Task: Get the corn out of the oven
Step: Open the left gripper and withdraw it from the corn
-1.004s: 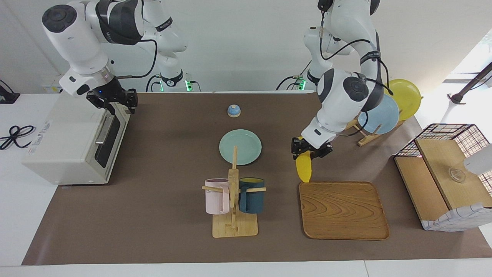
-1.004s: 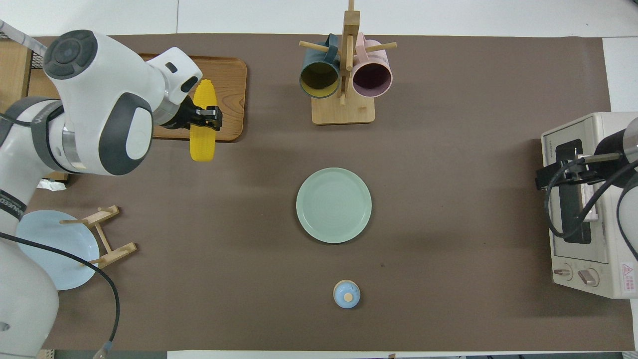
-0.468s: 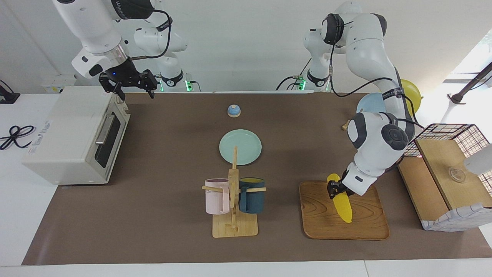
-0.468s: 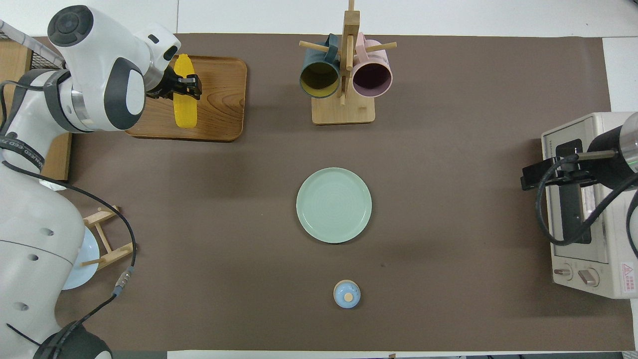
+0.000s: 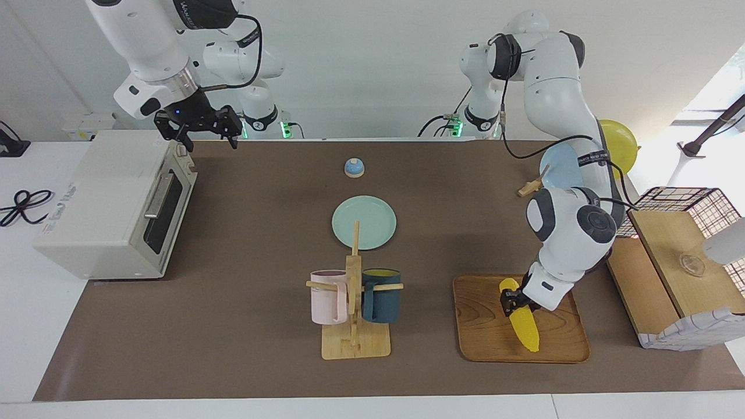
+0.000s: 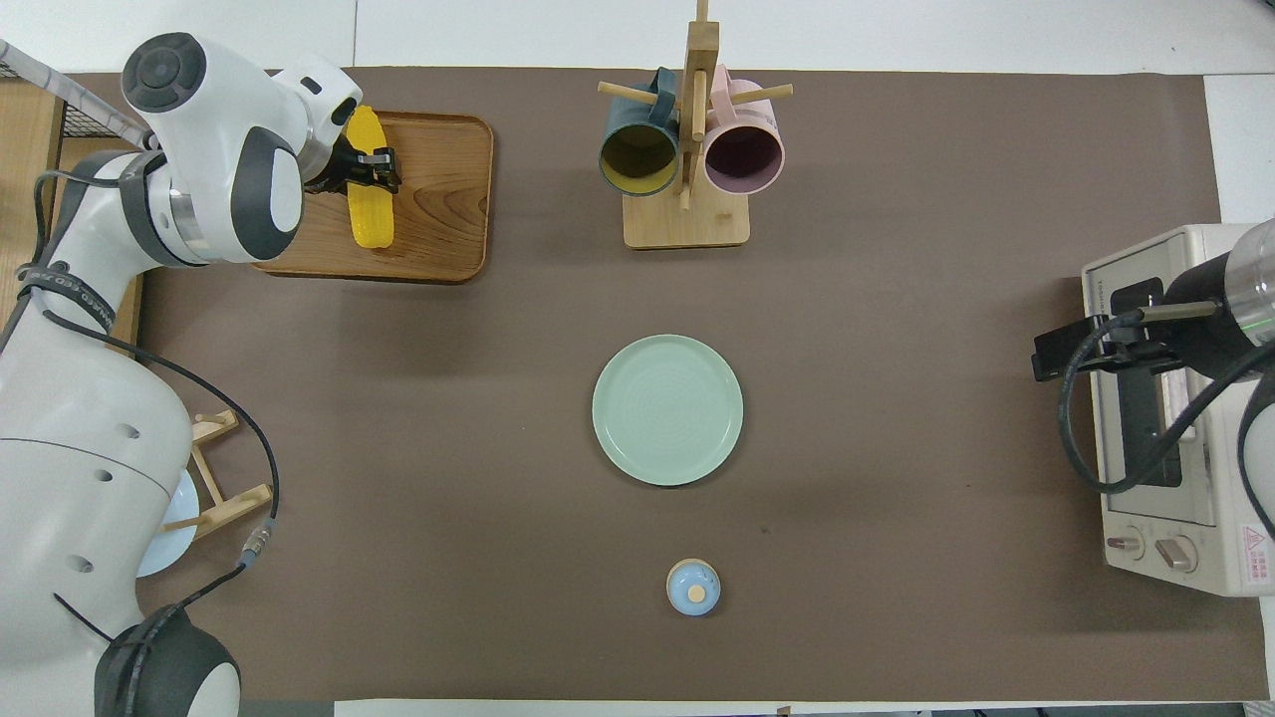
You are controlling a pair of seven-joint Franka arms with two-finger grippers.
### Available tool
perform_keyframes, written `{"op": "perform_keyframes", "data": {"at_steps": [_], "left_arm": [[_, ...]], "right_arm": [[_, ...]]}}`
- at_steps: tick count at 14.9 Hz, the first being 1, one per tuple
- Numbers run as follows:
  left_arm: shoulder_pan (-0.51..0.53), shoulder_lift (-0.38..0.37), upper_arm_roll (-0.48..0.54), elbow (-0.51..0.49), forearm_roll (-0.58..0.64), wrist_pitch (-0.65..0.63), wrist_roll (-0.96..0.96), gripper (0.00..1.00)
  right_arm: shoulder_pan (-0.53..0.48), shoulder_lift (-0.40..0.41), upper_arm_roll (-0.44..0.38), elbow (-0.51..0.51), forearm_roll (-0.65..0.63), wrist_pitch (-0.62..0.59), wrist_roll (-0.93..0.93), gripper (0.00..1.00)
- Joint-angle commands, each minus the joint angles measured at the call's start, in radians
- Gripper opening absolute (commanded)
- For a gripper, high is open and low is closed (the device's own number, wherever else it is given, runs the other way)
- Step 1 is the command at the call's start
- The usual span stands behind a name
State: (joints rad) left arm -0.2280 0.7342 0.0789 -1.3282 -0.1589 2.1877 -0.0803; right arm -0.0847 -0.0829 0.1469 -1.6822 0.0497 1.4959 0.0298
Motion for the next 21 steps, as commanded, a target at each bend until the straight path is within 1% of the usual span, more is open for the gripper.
{"op": "perform_keyframes", "data": {"at_steps": [1, 2, 3, 6, 8, 10, 12, 14, 16, 18, 19, 21], "left_arm": [[0.015, 0.03, -0.007, 0.04, 0.021, 0.004, 0.016, 0.29], [0.015, 0.03, -0.007, 0.04, 0.021, 0.003, 0.017, 0.84], [0.015, 0.028, -0.007, 0.04, 0.021, -0.002, 0.022, 1.0], [0.029, 0.016, -0.005, 0.056, 0.019, -0.046, 0.024, 1.0], [0.029, -0.018, -0.001, 0.06, 0.018, -0.106, 0.022, 1.0], [0.029, -0.074, -0.005, 0.057, 0.012, -0.155, 0.014, 1.0], [0.032, -0.16, -0.004, 0.041, 0.019, -0.209, 0.013, 1.0], [0.048, -0.24, -0.002, 0.029, 0.022, -0.323, 0.013, 1.0], [0.049, -0.315, 0.028, 0.027, 0.03, -0.443, 0.011, 1.0], [0.05, -0.404, 0.032, 0.003, 0.051, -0.564, 0.014, 1.0], [0.052, -0.455, 0.032, -0.027, 0.064, -0.598, 0.013, 1.0], [0.052, -0.571, 0.033, -0.135, 0.082, -0.624, 0.011, 1.0]], "right_arm": [[-0.01, 0.006, 0.01, 0.01, 0.016, -0.008, 0.015, 1.0], [-0.01, 0.008, 0.01, 0.01, 0.015, -0.005, 0.015, 1.0], [-0.01, 0.015, 0.01, 0.012, 0.012, -0.003, 0.015, 1.0], [-0.007, 0.017, 0.011, 0.007, 0.012, 0.007, 0.016, 1.0], [0.026, 0.015, 0.011, -0.002, 0.007, 0.012, 0.021, 1.0], [0.034, 0.014, 0.011, -0.008, 0.007, 0.017, 0.03, 1.0], [0.034, 0.015, 0.011, -0.007, 0.006, 0.014, 0.03, 1.0], [0.034, 0.018, 0.011, -0.002, 0.004, 0.015, 0.03, 1.0], [0.036, 0.017, 0.011, 0.002, 0.003, 0.015, 0.03, 1.0], [0.036, 0.017, 0.01, 0.006, 0.001, 0.015, 0.03, 1.0], [0.037, 0.015, 0.01, 0.007, -0.001, 0.015, 0.028, 1.0], [0.036, 0.017, 0.008, 0.009, -0.013, 0.015, 0.028, 1.0]]}}
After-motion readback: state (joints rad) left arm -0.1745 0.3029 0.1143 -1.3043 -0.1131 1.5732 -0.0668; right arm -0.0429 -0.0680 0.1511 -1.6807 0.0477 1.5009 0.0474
